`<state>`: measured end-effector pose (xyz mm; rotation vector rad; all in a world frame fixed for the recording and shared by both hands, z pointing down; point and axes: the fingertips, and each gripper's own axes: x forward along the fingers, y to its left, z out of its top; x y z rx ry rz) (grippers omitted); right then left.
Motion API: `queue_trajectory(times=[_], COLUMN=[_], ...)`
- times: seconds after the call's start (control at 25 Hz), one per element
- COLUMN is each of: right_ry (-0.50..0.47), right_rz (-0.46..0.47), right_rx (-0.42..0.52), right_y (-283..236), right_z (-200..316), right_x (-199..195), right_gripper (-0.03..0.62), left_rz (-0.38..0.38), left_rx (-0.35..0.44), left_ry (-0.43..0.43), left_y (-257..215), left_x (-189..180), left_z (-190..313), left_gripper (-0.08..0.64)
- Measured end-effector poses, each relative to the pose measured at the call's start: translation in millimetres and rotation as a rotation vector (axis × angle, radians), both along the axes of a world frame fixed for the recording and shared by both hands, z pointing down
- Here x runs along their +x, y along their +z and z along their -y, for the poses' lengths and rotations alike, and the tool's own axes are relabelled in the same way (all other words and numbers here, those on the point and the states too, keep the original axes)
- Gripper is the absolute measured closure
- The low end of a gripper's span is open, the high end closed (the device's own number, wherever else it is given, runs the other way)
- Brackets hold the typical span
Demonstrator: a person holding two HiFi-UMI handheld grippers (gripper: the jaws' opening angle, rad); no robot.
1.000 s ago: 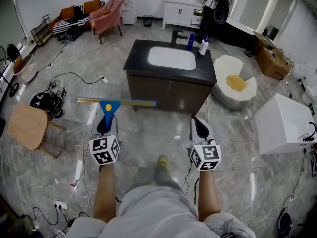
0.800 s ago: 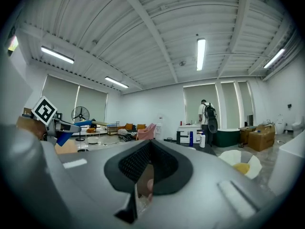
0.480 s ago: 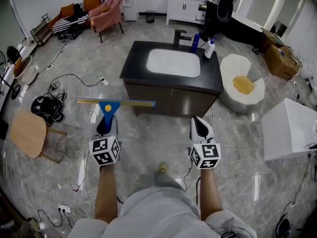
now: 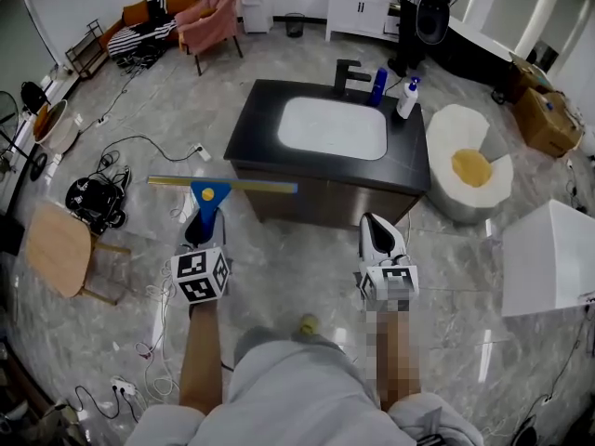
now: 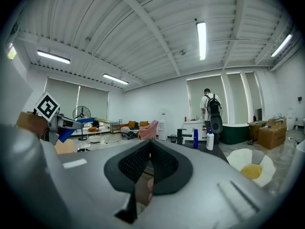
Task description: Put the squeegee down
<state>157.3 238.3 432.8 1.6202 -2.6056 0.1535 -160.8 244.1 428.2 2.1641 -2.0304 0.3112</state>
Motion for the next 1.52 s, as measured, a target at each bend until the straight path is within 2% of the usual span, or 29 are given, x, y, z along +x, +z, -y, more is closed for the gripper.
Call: queue_trajectory(times=[0.32, 0.56, 0.8, 1.28, 1.52], right_ry=[-0.021, -0.003, 0.036, 0.106, 0.145], right_rz=[0.005, 0.004, -0.012, -0.019, -0.028], right_rx=[-0.002, 0.000, -0.012, -0.053, -0.072], right_y=[9.5, 12.2, 11.0, 1.9, 4.5], right_z=[60.3, 118.4, 195.6, 369.9, 438.3], right_x=[-5.8, -10.4, -25.0, -90.7, -110.8], right_gripper=[0.589, 0.589, 0.589, 0.589, 0.589], left_rz=[0.000, -0.018, -0.039, -0.063, -0.068], left_rx=[0.015, 0.022, 0.003, -0.055, -0.082], left_ry=[-0.007, 0.006, 0.037, 0.107, 0.152], left_y=[0.1, 6.1, 12.5, 14.7, 24.1], left_x=[-1.8, -9.6, -24.9, -87.3, -103.2], left_z=[63.4, 127.9, 214.8, 411.9, 496.2], left_gripper=[0.433, 0.434, 0.433, 0.434, 0.433])
